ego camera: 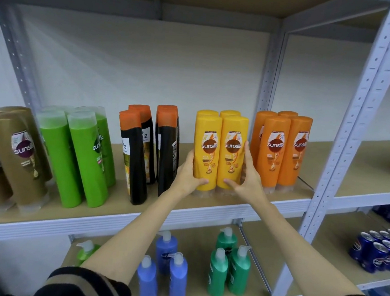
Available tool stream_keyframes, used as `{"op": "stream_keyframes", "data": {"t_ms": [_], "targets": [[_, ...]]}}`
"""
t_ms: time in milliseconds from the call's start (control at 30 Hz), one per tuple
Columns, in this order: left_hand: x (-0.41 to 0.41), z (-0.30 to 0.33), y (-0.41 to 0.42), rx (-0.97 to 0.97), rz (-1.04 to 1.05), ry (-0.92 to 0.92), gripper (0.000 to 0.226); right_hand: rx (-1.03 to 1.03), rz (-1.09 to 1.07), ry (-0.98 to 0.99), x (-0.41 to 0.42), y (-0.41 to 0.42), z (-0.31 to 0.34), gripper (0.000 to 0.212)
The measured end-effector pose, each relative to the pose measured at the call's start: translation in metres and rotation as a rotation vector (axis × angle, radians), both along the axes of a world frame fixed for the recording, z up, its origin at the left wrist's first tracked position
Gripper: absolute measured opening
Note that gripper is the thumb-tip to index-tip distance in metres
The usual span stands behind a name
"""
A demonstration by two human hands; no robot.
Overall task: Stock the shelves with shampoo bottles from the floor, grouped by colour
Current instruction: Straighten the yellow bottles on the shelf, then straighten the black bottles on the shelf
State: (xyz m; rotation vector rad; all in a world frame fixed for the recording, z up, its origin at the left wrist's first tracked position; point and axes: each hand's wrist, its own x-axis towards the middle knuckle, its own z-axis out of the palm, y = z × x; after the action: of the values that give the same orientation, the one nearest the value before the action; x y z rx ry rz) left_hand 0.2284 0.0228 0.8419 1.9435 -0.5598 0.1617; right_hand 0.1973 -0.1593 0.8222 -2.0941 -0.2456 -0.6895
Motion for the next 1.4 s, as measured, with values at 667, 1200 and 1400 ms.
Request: {"op": "stream_keyframes", "data": {"t_ms": [667,1200,1400], "targets": [[-0.007,-0.008,-0.002,-0.083,0.053,-0.104,0.108,-0.065,-0.027,-0.069,0.003,0.003,-0.008,0.106],[-0.023,-0.014,0.009,-0.032,0.141,-0.168,0.091,-0.089,-0.149,-0.218,-0.002,0.015,-0.012,0.094],[-0.05,-0.01,0.063,-0.058,0.34,-0.562,0.044,-0.158,-0.47,-0.501,-0.009,0.069,-0.015,0.058]]}}
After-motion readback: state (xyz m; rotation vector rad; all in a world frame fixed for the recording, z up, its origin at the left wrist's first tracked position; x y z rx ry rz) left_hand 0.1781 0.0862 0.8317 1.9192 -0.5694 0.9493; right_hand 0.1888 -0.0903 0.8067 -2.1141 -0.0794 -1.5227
